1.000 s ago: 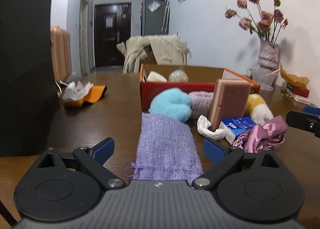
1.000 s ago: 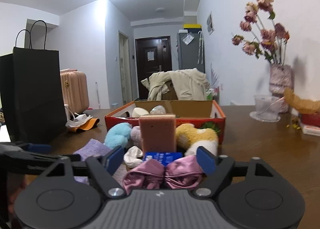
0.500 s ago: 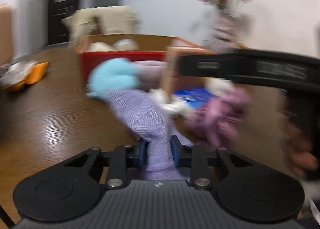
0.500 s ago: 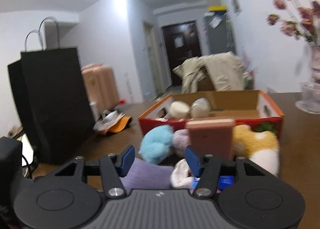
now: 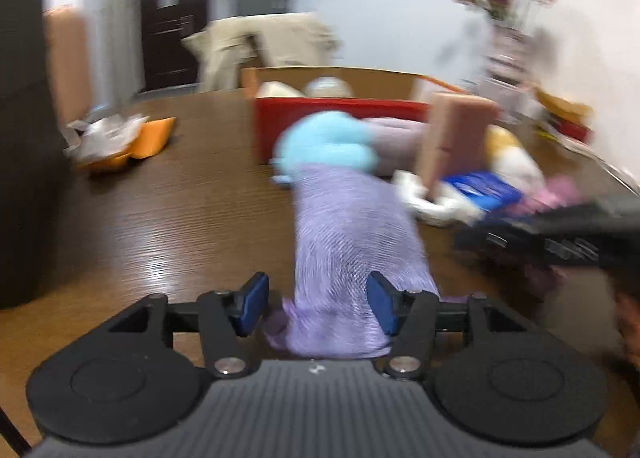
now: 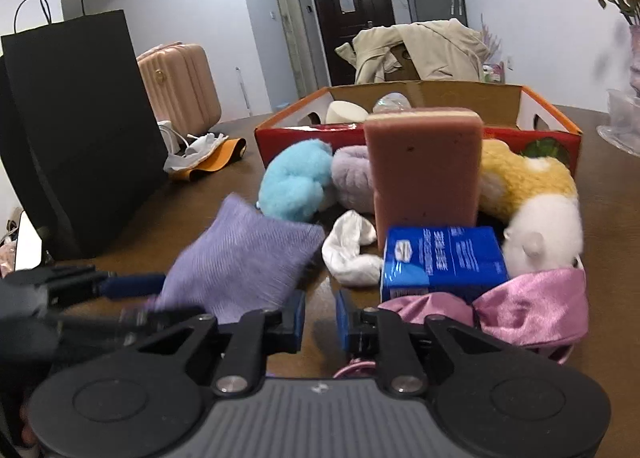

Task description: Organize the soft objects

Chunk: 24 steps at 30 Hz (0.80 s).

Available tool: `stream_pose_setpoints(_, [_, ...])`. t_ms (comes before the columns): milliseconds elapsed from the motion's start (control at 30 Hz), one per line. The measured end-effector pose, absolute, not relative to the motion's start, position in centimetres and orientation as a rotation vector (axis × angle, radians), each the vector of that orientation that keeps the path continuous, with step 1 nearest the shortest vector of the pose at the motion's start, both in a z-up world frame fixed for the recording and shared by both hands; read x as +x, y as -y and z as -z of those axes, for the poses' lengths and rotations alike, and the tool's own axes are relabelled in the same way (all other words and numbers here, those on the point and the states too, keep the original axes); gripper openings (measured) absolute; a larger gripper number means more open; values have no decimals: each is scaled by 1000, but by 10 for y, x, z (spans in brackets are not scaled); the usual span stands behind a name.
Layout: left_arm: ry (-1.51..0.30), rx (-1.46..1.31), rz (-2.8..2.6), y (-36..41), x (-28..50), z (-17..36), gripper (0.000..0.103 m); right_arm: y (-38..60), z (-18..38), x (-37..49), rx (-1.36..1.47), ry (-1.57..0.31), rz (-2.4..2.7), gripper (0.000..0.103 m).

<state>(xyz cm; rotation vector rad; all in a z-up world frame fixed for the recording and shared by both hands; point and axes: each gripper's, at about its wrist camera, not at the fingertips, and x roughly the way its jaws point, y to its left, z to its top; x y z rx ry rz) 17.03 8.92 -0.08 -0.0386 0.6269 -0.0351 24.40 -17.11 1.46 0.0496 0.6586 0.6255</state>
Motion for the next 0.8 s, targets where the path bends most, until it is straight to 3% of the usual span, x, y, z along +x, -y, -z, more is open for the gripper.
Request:
stream_pose_setpoints(133, [-592, -123, -17, -108, 168, -9, 57, 177, -29, 236, 76, -603, -612, 20])
stream_pose_setpoints(267, [-586, -183, -15, -110, 165, -14, 65, 169, -52, 250, 92, -540, -654, 24])
stream_pose_setpoints(367, [-592, -138, 14, -96, 165, -13, 64, 144, -59, 274, 77, -524, -714, 24])
stream_pose_setpoints(467, [-619, -135, -2, -96, 168, -5, 45, 121, -48, 300, 93, -593, -786, 26])
stream_pose_setpoints(600, [-615, -165, -5, -106, 167, -2, 36, 118, -29, 302, 136, -678, -791, 28])
stream_pose_setpoints(767, [-616, -172, 37, -104, 175, -1, 34, 152, -25, 261, 153, -672, -663, 31])
stream_pose_setpoints(800, [-622, -167, 43, -100, 178, 0, 34, 159, -25, 249, 156, -667, -626, 35])
